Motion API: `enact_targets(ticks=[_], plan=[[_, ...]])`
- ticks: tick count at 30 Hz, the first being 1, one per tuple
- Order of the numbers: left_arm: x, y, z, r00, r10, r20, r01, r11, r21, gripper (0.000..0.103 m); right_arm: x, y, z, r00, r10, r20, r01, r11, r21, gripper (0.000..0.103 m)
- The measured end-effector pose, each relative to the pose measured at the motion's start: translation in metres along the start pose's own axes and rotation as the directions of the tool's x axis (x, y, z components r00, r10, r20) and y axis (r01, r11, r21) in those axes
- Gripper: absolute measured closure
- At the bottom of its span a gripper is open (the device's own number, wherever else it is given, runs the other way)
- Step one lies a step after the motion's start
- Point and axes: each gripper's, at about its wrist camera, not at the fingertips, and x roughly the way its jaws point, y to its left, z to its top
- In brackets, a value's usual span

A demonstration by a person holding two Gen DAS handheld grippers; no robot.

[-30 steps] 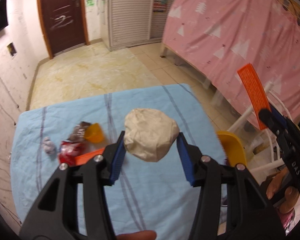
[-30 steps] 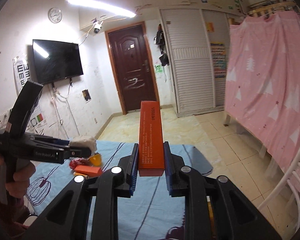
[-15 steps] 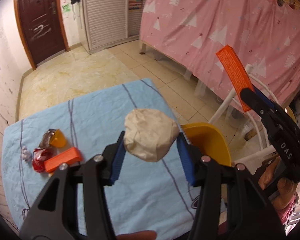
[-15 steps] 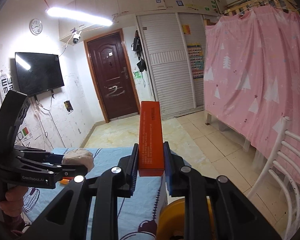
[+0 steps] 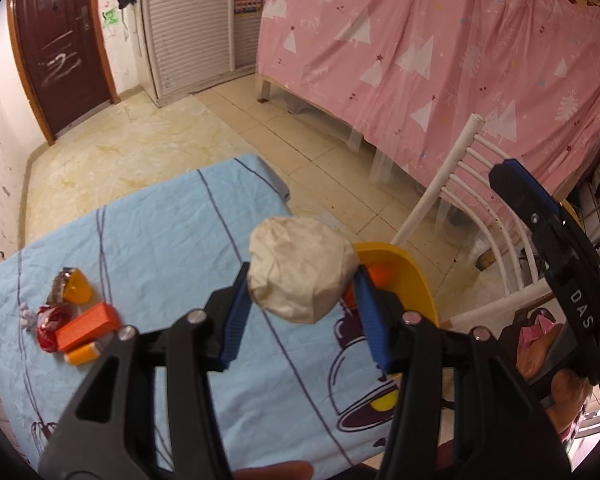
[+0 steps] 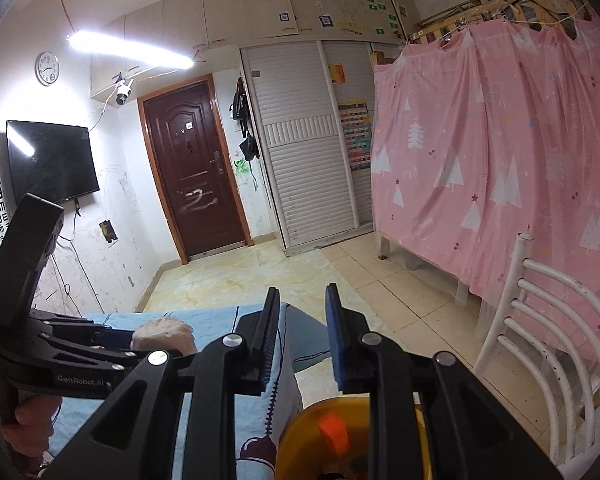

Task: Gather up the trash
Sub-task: 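Carry the cream ball and orange box to the yellow bin and open both tools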

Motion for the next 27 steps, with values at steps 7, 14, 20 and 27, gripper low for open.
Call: enact_targets(ticks=[7,14,20,27], plan=[[0.011,-0.025,0.002,0.997,-0.075,-0.033,0.077,0.996,0.040,0.054,-0.010,-0.007,0.003,0.999,-0.017,0.046,0.014,0.999,0.050,0.086],[0.021,-0.042,0.001,0.994,-0.098,-0.055,0.102,0.992,0.075,0.036,-0.016,-0.024,0.004,0.997,-0.031,0.074,0.023,0.994,0.109,0.086],[0.026,-0.036,0.000,0.994,-0.087,-0.065,0.091,0.994,0.061,0.036,-0.010,-0.018,0.002,0.998,-0.016,0.061,0.010,0.995,0.099,0.086],[0.012,-0.009,0.000,0.998,-0.050,-0.034,0.051,0.998,0.029,0.036,0.006,-0.009,0.006,1.000,0.000,0.031,-0.002,0.997,0.076,0.085]])
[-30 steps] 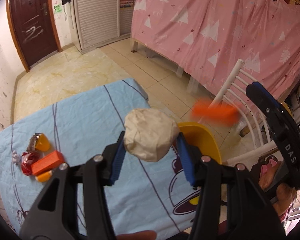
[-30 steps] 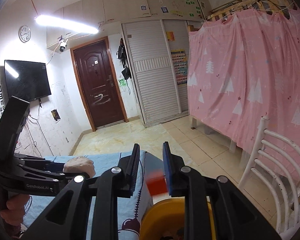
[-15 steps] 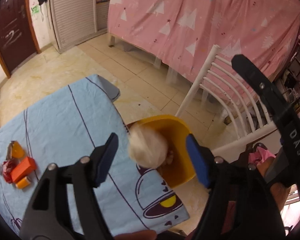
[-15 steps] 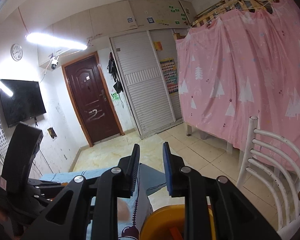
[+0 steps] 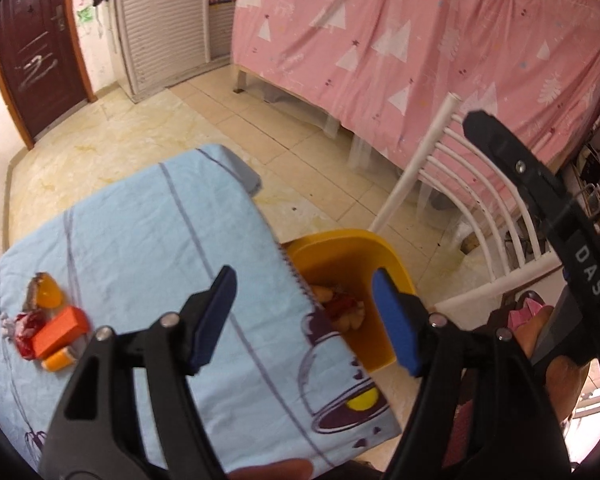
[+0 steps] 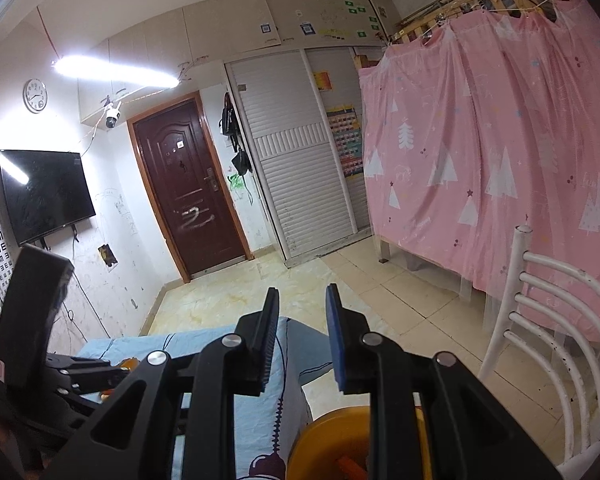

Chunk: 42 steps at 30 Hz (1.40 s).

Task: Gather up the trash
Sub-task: 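Carry the cream ball and orange box to the yellow bin and open both tools, then move both tools back over the remaining items on the bed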

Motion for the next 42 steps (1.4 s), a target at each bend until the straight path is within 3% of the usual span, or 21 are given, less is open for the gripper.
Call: enact_targets(ticks=[4,6,12,27,33,42], plan=[[-0.013,0.029,-0.002,0.999,0.034,0.019,-0.033,0.998,-0.047,0.035,0.014,0.008,0.001,0.999,0.013,-0.030,-0.014,1.000,-0.020,0.074],[-0.019,0.044,0.000,0.998,0.058,0.026,-0.056,0.996,-0.072,0.031,0.019,0.014,0.001,0.999,0.019,-0.039,-0.020,0.999,-0.032,0.061],[-0.038,0.092,-0.007,0.990,0.132,0.042,-0.125,0.982,-0.140,0.031,0.043,0.050,-0.004,0.995,0.053,-0.089,-0.062,0.993,-0.101,0.045],[-0.080,0.209,-0.041,0.963,0.267,0.038,-0.240,0.913,-0.331,0.030,0.099,0.153,-0.036,0.958,0.162,-0.235,-0.219,0.945,-0.242,0.028],[-0.079,0.238,-0.057,0.957,0.289,0.008,-0.266,0.890,-0.371,0.030,0.119,0.194,-0.057,0.932,0.188,-0.311,-0.283,0.912,-0.298,0.027],[-0.067,0.277,-0.078,0.961,0.274,-0.034,-0.262,0.867,-0.423,0.030,0.137,0.211,-0.071,0.910,0.211,-0.357,-0.322,0.903,-0.284,0.026]])
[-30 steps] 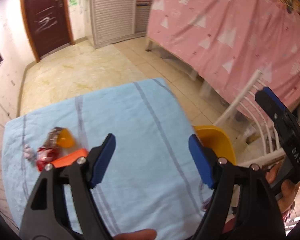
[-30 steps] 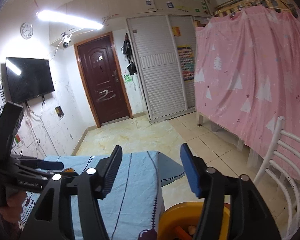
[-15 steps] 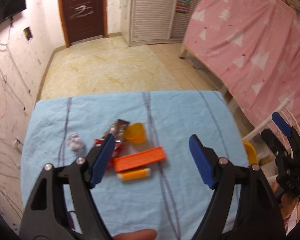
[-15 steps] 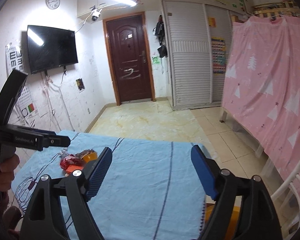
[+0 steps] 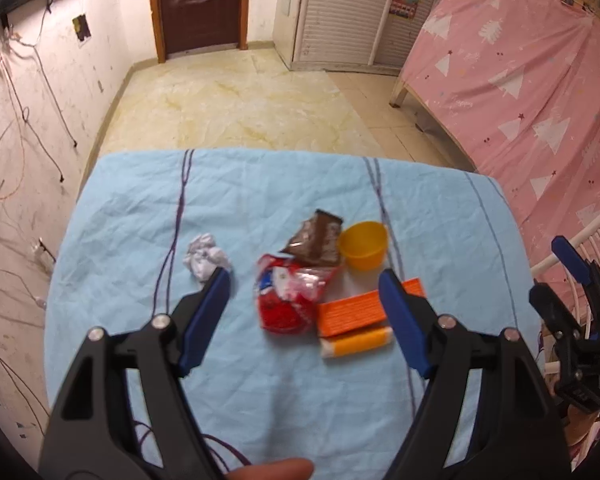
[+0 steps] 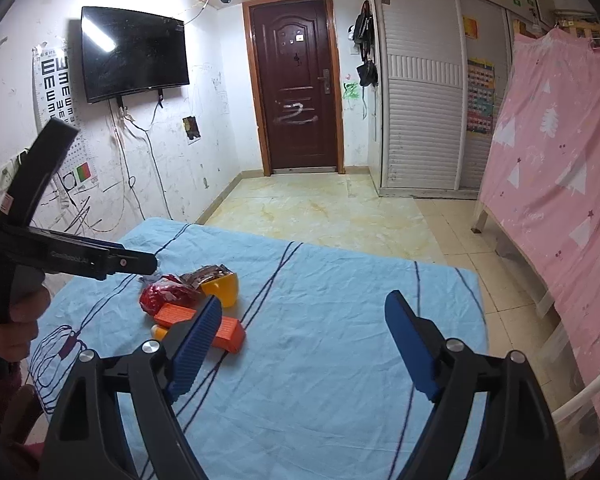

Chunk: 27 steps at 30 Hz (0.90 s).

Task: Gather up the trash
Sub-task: 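Move both tools back over the remaining items on the bed, then grasp the crumpled white paper with the left tool while the right tool grasps the red snack bag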

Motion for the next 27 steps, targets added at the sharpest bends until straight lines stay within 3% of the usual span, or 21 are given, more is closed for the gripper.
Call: enact_targets(ticks=[9,14,19,23,24,27], plan=[[0.018,0.050,0.007,0.999,-0.004,-0.035,0.001,0.998,-0.066,0.030,0.022,0.037,0.003,0.993,0.113,-0.041,-0.115,0.993,-0.033,0.026],[0.033,0.061,0.009,0.998,0.031,-0.060,-0.034,0.999,-0.040,0.030,0.045,0.077,0.005,0.973,0.204,-0.109,-0.214,0.973,-0.085,0.026],[0.050,0.067,0.011,0.995,0.045,-0.092,-0.047,0.999,-0.021,0.030,0.068,0.111,0.006,0.957,0.225,-0.185,-0.254,0.955,-0.152,0.026],[0.061,0.073,0.013,0.993,0.031,-0.118,-0.034,0.999,-0.022,0.039,0.083,0.133,0.007,0.944,0.238,-0.229,-0.282,0.941,-0.186,0.026],[0.063,0.074,0.014,0.992,0.025,-0.124,-0.028,0.999,-0.027,0.047,0.087,0.135,0.007,0.941,0.242,-0.238,-0.289,0.939,-0.186,0.026],[0.068,0.080,0.015,0.991,-0.002,-0.131,-0.003,0.999,-0.041,0.055,0.100,0.141,0.007,0.934,0.232,-0.270,-0.288,0.939,-0.189,0.026]])
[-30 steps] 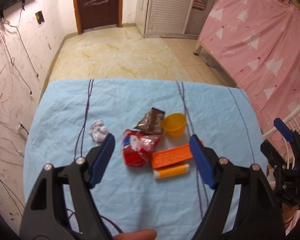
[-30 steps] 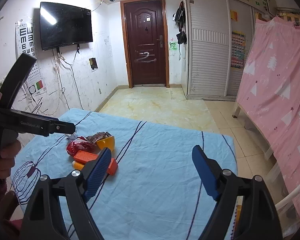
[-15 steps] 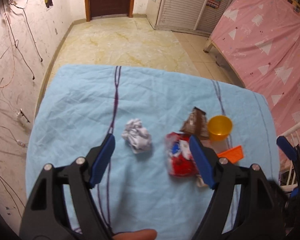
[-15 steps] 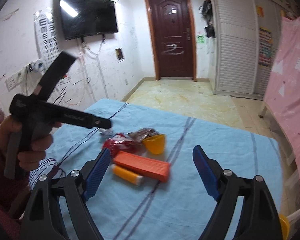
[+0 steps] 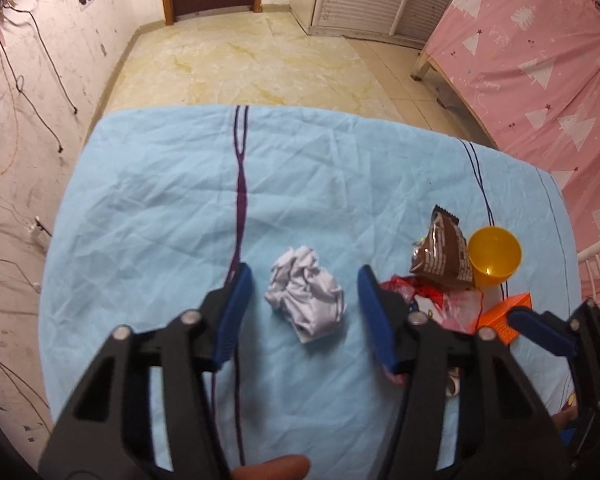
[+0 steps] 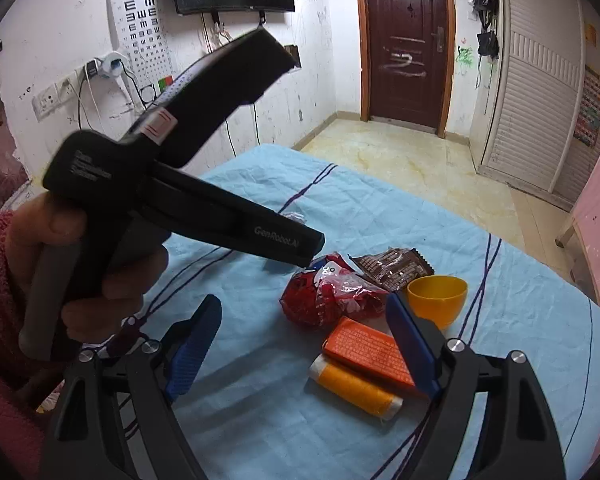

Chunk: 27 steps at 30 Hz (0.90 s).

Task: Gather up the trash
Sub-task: 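Grasp the crumpled white paper with the left tool while the right tool grasps the red snack bag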

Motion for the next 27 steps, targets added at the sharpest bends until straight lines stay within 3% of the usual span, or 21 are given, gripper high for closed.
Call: enact_targets(ticks=[4,17,19,21,23,27], plan=[[0.001,0.006,0.001,0.999,-0.031,0.011,0.032,0.999,-0.008,0.068,0.013,0.001,0.005,0.999,0.003,-0.035,-0.003,1.000,0.003,0.026],[0.002,0.017,0.004,0.995,-0.088,0.036,0.088,0.996,-0.008,0.070,0.048,0.007,0.024,0.993,0.028,-0.115,-0.028,1.000,0.007,0.026],[0.002,0.020,0.004,0.995,-0.092,0.038,0.093,0.996,-0.006,0.070,0.052,0.006,0.025,0.992,0.022,-0.122,-0.021,1.000,0.009,0.034],[0.003,0.021,0.003,0.995,-0.094,0.042,0.094,0.996,-0.002,0.070,0.055,0.005,0.024,0.992,0.018,-0.128,-0.016,1.000,0.021,0.051],[0.003,0.022,0.002,0.994,-0.095,0.045,0.095,0.996,0.000,0.070,0.056,0.004,0.023,0.991,0.010,-0.133,-0.008,1.000,0.020,0.060],[0.003,0.021,0.001,0.994,-0.098,0.044,0.098,0.995,-0.008,0.070,0.052,0.005,0.021,0.993,0.012,-0.120,-0.010,1.000,0.025,0.064]])
